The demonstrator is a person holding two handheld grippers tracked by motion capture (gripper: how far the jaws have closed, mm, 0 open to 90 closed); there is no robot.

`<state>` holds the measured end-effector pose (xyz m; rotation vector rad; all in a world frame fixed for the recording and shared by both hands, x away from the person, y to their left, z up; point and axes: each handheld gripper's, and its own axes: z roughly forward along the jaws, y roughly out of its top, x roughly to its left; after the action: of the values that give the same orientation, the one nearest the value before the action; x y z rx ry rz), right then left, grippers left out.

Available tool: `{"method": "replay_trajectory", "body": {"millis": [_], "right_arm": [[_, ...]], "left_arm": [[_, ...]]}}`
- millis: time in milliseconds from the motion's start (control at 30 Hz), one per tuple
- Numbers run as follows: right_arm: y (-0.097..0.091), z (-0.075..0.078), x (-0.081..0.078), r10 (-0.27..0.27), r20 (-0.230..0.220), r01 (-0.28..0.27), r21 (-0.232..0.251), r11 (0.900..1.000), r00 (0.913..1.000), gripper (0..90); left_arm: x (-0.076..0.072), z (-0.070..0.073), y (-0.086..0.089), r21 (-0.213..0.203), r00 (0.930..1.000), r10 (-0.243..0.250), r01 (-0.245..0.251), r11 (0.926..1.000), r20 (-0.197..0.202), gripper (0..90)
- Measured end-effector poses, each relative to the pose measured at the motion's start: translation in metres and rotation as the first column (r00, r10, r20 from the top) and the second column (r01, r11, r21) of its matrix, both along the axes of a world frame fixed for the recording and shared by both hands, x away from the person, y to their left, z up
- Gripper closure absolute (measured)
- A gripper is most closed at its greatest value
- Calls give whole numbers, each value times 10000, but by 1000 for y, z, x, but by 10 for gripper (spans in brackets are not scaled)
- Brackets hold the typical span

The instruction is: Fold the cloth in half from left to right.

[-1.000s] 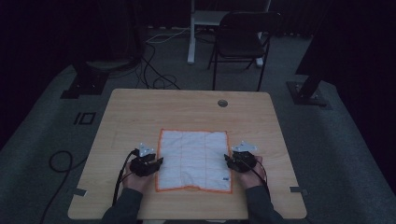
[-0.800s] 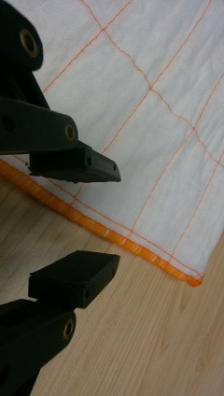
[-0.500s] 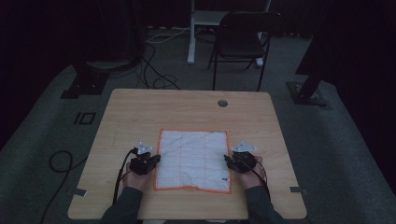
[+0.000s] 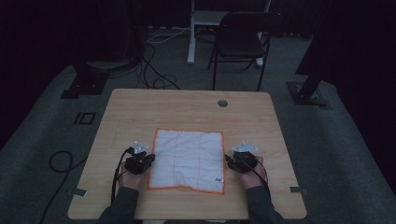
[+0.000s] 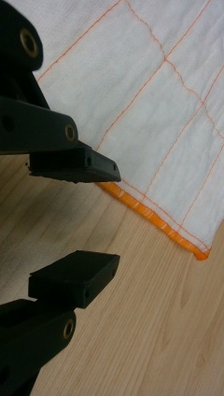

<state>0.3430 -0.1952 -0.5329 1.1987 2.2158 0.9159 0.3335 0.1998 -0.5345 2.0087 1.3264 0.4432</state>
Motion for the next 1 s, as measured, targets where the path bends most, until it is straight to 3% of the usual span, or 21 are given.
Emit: {"method": "replay_trajectory", "body": {"millis": [367,533,767,1000], "right_arm": [[1,-1,0,4,-39,-4,-37,10000,10000,534],[3,-2,0,26,-61,-26,-54,10000,10000,534],[3,-2,0,32,-57,-32,-74,10000,10000,537],[4,-2,-1,72,-72,-73,-83,9999,9999,537]], "left_arm": [[-2,19,-2,-507,9980,-410,434,9978,478,889],[-1,32,-15,-779,9925,-972,1029,9916,738,888],[5,41,-39,-707,9841,-1569,1629,9841,833,889],[9,46,-69,-734,9702,-2272,2334,9696,841,888]]}}
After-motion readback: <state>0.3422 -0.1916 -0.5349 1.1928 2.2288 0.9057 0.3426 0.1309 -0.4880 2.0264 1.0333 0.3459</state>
